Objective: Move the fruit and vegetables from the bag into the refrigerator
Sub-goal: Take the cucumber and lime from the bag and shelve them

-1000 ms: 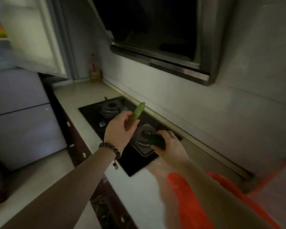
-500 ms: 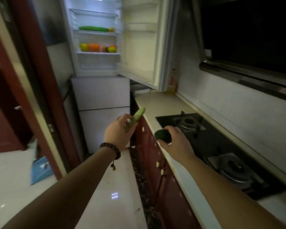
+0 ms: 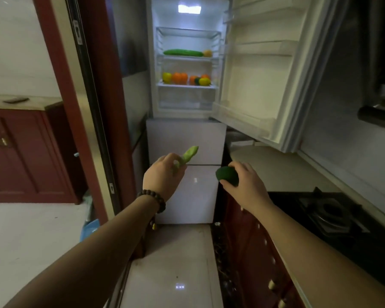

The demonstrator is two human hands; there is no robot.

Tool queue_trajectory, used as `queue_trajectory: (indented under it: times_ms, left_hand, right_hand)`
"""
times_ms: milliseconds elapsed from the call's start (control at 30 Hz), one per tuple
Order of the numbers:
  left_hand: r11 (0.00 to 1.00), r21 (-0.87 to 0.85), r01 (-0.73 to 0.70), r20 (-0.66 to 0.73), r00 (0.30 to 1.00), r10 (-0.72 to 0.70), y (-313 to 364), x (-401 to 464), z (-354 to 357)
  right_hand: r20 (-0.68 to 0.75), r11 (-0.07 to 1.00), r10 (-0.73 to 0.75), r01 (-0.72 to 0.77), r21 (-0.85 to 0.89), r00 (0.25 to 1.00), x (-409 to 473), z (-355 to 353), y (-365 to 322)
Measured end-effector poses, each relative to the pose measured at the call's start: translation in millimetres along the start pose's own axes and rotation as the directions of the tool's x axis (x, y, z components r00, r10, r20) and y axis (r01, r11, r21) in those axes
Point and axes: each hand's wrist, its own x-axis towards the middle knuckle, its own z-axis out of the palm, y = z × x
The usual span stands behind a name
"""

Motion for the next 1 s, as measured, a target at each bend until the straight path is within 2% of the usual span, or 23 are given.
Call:
queue_trajectory:
  times_ms: [400,700,1000]
  left_hand:
    - [0.998,0.059,0.010,-0.071,0.997,-0.006,-45.5,236.6,91.7]
    - [0.997,0.070,-0.011,-0.089,0.996,0.017,-93.6,371.0,135.3]
    - [0.996,0.026,-0.084,-0.062,0.994,0.086,-166.2,511.3,185.9]
  right_hand:
    - [-0.020,0.995,-0.100,0.100,0.025,0.995,270.0,61.8,57.9]
    - [-0.035,0.984,-0.178,0.178,-0.003,0.983,414.5,108.7,77.7]
    - [-0.021,0.992,-0.125,0.125,-0.034,0.992,555.1,179.9,95.6]
